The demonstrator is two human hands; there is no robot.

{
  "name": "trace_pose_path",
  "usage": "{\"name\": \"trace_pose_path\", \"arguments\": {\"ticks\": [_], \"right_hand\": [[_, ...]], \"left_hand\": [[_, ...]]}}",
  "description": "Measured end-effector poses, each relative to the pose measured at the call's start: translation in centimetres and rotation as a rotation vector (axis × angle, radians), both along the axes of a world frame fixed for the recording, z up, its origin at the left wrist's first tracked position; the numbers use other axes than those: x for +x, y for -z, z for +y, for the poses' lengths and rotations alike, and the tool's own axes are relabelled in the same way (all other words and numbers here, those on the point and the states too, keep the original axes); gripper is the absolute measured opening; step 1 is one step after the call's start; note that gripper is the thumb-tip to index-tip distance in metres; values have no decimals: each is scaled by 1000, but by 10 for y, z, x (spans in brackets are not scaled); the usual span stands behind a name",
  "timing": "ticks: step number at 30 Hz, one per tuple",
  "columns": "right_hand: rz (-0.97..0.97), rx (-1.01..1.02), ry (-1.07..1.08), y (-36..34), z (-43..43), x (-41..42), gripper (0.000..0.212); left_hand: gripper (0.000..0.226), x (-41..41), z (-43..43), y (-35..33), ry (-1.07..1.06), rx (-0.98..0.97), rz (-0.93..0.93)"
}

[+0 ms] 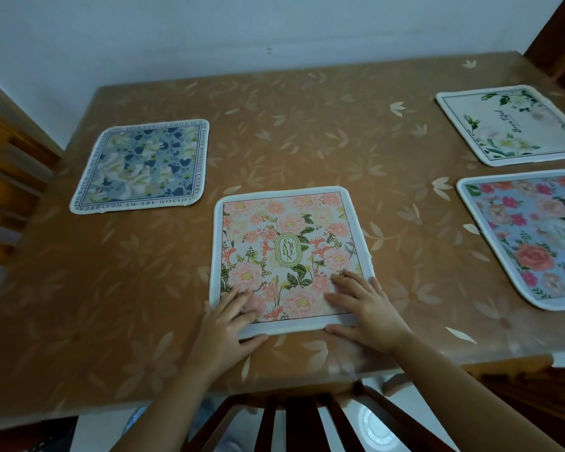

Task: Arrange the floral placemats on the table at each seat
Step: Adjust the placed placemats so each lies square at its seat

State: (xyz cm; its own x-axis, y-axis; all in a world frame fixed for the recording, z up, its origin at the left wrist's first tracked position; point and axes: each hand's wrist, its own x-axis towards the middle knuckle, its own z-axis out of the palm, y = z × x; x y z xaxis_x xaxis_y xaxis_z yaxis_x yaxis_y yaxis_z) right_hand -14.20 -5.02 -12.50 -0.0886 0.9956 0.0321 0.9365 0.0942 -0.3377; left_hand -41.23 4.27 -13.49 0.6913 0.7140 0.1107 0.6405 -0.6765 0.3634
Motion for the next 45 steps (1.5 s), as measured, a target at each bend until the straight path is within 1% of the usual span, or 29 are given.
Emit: {"name": "trace_pose_path", "arguments": {"ticks": [2,6,11,13,16,19,23,28,32,39,45], "right_hand": [[30,31,1,1,1,0,49],[99,63,18,4,-1,-1,44],[121,49,35,1,-1,-2,43],[118,33,51,2,-1,0,47],[125,-45,128,6,-3,2,62],[80,-64,107,6,-2,4,67],[11,-10,26,3,-2,7,62],[7,15,22,2,-1,3,57],[-5,20,-42,2,3,-10,55],[13,12,6,2,0,-17,54],[28,-18,50,-2,2,-23,55]], "left_hand": [[43,-1,1,1,-14,-35,-27],[47,0,0,1,-12,-42,-8],[32,0,-4,1,-20,-46,-34],[33,-2,-5,1,-5,-67,-31],[40,-6,-2,-2,-29,-105,-16],[48,-6,1,-4,-24,-86,19],[47,-6,0,-5,-44,-68,1],[45,-9,-1,-8,-49,-55,-13],[45,-19,-2,-13,-104,-41,4],[43,-20,-7,-17,-111,-49,31],[43,-22,-5,-14,-137,-84,18]]}}
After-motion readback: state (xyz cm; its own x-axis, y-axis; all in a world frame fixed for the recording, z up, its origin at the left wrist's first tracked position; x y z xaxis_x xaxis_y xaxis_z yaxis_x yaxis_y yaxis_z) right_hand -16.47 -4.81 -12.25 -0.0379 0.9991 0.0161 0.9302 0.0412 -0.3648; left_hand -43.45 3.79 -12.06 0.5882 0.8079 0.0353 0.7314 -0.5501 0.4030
